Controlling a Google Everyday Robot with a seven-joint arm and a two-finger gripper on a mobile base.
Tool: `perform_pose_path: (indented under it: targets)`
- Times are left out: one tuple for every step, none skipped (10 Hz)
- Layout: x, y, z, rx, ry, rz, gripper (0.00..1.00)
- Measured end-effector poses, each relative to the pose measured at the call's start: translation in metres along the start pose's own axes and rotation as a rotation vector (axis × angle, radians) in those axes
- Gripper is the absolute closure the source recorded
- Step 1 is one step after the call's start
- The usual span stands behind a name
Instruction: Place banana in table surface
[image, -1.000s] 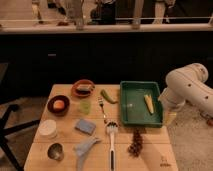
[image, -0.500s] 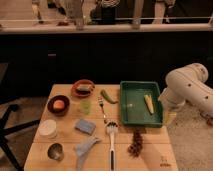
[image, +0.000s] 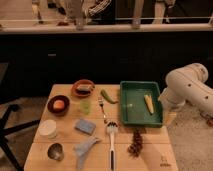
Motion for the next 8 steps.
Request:
perform_pose_path:
  targets:
    - [0.0, 0.0, 0.0, 0.0, 0.0, 0.0, 0.2]
    - [0.0, 0.0, 0.0, 0.0, 0.0, -0.001, 0.2]
    - [0.0, 0.0, 0.001, 0.001, -0.001, -0.007, 0.2]
    - [0.001, -0.004, 0.003, 0.004, -0.014, -0.039, 0.2]
    - [0.0, -0.011, 0.006, 0.004, -0.035, -0.118, 0.2]
    - [-0.006, -0.022, 0.01, 0.004, -0.059, -0.198, 0.2]
    - [-0.012, -0.03, 0.013, -0.001, -0.072, -0.242, 0.2]
    - [-0.018, -0.034, 0.016, -0.005, -0.085, -0.271, 0.2]
